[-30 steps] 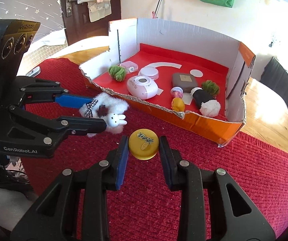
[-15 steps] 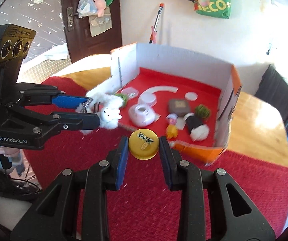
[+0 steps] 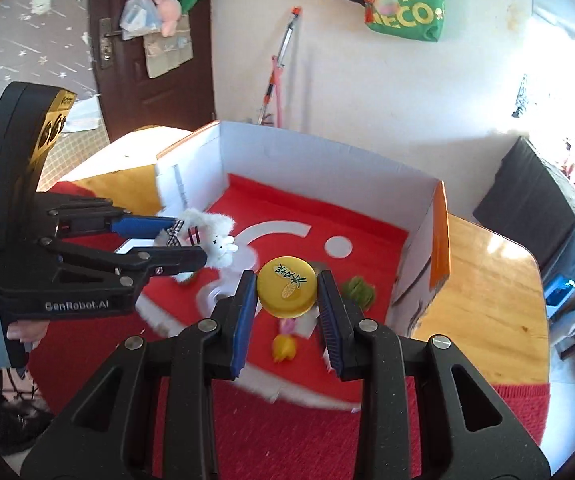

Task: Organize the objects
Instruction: 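Carry bunny into box with left gripper while right gripper carries yellow lid in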

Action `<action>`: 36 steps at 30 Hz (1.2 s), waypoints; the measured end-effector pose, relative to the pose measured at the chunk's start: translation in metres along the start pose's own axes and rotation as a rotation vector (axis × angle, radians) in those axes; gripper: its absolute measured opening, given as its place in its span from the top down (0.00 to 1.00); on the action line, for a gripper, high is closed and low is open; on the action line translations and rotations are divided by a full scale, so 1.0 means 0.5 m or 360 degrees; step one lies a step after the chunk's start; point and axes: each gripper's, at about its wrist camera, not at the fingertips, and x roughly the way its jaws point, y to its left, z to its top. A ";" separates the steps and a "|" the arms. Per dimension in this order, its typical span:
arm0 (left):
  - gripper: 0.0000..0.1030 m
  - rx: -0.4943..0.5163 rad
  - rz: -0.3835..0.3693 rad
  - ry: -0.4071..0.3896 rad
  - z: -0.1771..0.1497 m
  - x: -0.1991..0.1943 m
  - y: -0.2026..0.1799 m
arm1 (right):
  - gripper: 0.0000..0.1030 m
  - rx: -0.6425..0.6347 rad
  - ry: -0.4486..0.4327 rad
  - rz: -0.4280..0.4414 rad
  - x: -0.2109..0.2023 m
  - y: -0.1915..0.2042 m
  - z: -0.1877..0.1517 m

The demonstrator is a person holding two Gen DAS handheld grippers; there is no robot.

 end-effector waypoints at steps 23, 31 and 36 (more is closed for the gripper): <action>0.61 -0.0148 0.0125 0.0266 0.104 0.148 0.073 | 0.71 0.0126 0.0447 -0.0158 0.213 -0.082 0.114; 0.61 -0.0179 0.0160 0.0343 0.111 0.201 0.078 | 0.72 0.0183 0.0545 -0.0175 0.265 -0.106 0.114; 0.61 -0.0227 0.0156 0.0378 0.110 0.223 0.093 | 0.71 0.0187 0.0607 -0.0184 0.293 -0.111 0.102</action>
